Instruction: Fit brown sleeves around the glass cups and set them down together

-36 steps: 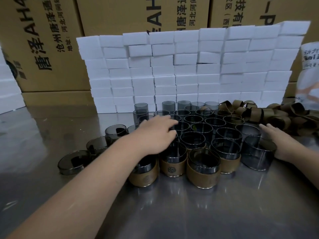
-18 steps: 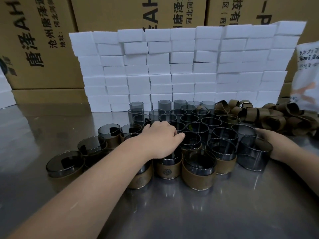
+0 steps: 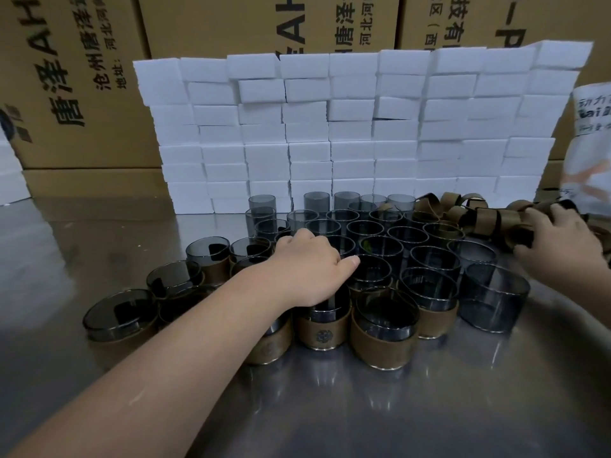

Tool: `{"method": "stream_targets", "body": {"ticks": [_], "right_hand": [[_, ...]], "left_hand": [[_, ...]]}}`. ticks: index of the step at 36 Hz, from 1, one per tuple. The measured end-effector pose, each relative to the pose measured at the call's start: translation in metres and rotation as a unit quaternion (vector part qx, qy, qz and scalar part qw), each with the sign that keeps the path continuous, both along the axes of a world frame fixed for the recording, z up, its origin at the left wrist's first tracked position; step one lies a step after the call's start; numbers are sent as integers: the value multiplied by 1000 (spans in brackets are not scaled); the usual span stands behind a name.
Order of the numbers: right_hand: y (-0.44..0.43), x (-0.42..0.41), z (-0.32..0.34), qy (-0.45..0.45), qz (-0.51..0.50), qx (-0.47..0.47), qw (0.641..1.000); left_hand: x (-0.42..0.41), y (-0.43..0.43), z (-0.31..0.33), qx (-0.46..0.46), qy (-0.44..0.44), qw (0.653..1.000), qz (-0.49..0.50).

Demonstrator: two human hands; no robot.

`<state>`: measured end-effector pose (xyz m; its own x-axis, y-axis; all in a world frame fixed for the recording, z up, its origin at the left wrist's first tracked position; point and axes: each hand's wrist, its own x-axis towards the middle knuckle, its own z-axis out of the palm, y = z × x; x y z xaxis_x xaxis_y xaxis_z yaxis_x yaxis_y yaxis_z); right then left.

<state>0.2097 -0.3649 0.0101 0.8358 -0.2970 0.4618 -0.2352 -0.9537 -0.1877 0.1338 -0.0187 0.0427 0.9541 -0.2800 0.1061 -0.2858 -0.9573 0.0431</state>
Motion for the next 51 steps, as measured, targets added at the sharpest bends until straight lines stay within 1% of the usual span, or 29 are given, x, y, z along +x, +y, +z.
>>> {"method": "stream_targets", "body": {"ticks": [2, 5, 8, 10, 14, 16, 19, 21, 24, 27, 29, 31, 32, 34, 35, 36, 37, 39, 41, 43, 45, 47, 51], "right_hand": [[-4, 7, 3, 21, -28, -8, 999], [-11, 19, 6, 79, -60, -3, 995], [-15, 26, 6, 136, -47, -31, 989], [-17, 29, 4, 144, -40, -54, 987], [-16, 31, 1, 110, -36, -127, 985], [-13, 29, 1, 72, -35, -156, 985], [-10, 26, 1, 39, -42, -167, 984], [-6, 24, 5, 35, -44, -167, 984], [-4, 24, 9, 23, -43, -139, 989], [-6, 27, 13, 17, -59, -116, 991], [-3, 29, 20, 10, -73, -60, 995], [0, 28, 28, -2, -65, -2, 998], [2, 26, 31, -29, -54, 26, 998], [4, 19, 34, -112, -20, 37, 993], [6, 16, 36, -143, 2, 33, 989], [12, 11, 40, -171, 20, 50, 984], [19, 5, 44, -205, 40, 84, 974], [42, -12, 53, -273, 79, 183, 941], [70, -33, 61, -312, 125, 292, 895], [98, -57, 69, -329, 165, 378, 850], [124, -79, 76, -318, 194, 472, 799], [144, -94, 82, -283, 216, 562, 746], [172, -106, 86, -196, 271, 662, 670]], "left_hand": [[0, 1, 0, -15, 0, 1000, -8], [1, 3, 0, -45, -1, 999, -20], [1, 4, 1, -64, -15, 997, -32], [1, 4, 1, -96, -35, 994, -41], [2, 3, 3, -146, -123, 979, -65], [2, 3, 5, -173, -167, 968, -70], [0, 3, 10, -210, -219, 950, -74], [-2, 3, 13, -236, -226, 942, -76], [-6, 2, 16, -268, -212, 937, -79], [-8, 1, 19, -281, -216, 932, -75], [-9, 1, 20, -295, -218, 927, -75], [-10, 0, 20, -322, -214, 919, -75], [-10, 0, 20, -332, -214, 916, -73], [-11, 0, 20, -338, -224, 912, -63], [-11, 1, 20, -339, -233, 910, -59], [-12, 1, 21, -340, -243, 907, -57], [-13, 0, 21, -343, -252, 903, -58], [-15, 0, 23, -359, -262, 894, -64], [-19, -2, 25, -379, -259, 885, -73], [-22, -2, 25, -400, -245, 879, -82], [-25, -3, 24, -421, -224, 875, -86], [-26, -3, 22, -436, -217, 869, -81], [-31, -4, 23, -469, -216, 853, -80]]}}
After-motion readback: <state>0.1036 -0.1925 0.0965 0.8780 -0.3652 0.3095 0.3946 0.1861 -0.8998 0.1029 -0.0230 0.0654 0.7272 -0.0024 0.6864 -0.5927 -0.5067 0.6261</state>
